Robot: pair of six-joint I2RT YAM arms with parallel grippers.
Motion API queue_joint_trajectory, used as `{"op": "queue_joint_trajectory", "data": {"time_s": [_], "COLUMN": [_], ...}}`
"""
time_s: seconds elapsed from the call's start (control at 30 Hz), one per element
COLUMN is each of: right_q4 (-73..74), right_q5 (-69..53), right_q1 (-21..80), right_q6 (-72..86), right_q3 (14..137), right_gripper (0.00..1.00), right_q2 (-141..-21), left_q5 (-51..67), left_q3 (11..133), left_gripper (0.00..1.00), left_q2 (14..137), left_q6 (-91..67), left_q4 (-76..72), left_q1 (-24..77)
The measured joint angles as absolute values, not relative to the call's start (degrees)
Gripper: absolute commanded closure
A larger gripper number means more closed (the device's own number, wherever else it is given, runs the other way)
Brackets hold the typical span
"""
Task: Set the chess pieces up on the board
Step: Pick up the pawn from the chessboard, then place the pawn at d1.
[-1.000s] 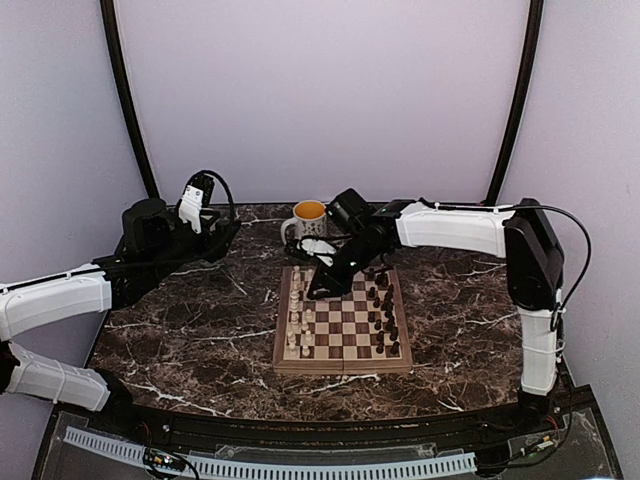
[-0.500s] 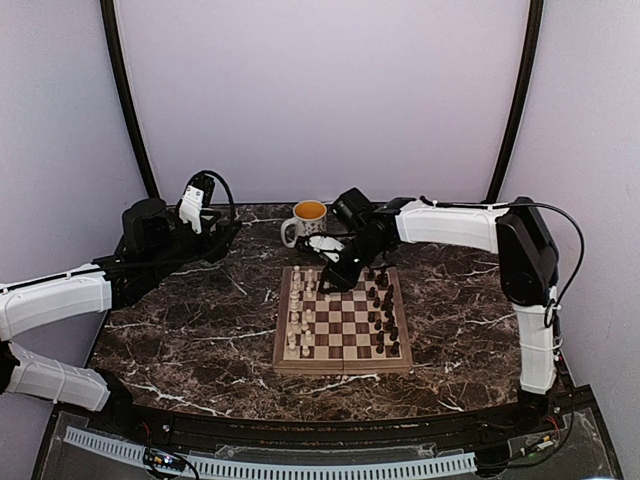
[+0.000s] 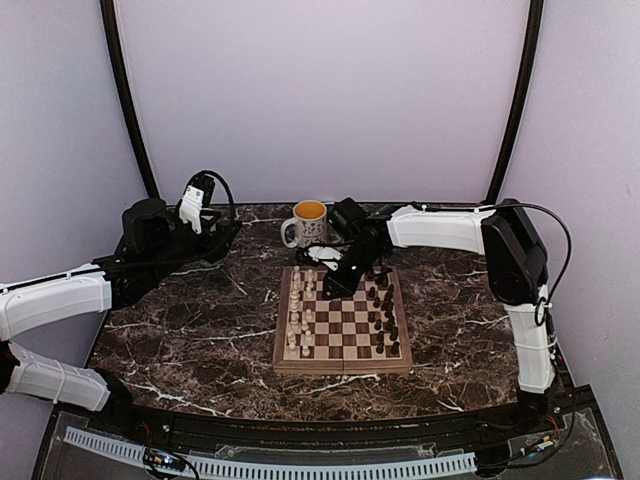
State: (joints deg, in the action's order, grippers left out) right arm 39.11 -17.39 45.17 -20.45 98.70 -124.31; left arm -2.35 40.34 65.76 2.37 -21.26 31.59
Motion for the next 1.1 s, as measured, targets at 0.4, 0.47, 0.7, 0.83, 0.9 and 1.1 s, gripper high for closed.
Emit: {"op": "queue_joint_trajectory", "data": {"time_s": [0.4,0.47,0.7,0.83,0.9,1.1], "right_q4": [40.5,40.5,41.3,42.2,42.5,42.9], "right_q5": [-20.1,-20.6,-21.0,-21.0,-21.0,-21.0], "right_q1": [45.8,46.3,48.2,48.7,48.7,48.9], "right_q6": [-20.3,-20.4,-20.5,-20.5,-20.5,-20.5], "right_q3": [102.7,104.0,105.5,106.2,106.6,108.0], "right_gripper": [0.91,0.91,0.9,0.9,0.9,0.87], "right_q2": [-124.9,-125.4,-127.8,-128.6,-128.8,-130.1], "left_q5": [-2.1,-2.1,-2.1,-2.1,-2.1,-2.0], "left_q3": [40.3,40.3,40.3,40.3,40.3,40.3], "left_gripper": [0.42,0.42,0.42,0.42,0.42,0.42], "left_q2": [65.8,65.8,65.8,65.8,65.8,65.8], "left_q6": [2.4,2.4,2.4,2.4,2.4,2.5], "left_q4": [-21.3,-21.3,-21.3,-21.3,-21.3,-21.3], "left_q1": [31.6,31.6,31.6,31.6,31.6,31.6]}}
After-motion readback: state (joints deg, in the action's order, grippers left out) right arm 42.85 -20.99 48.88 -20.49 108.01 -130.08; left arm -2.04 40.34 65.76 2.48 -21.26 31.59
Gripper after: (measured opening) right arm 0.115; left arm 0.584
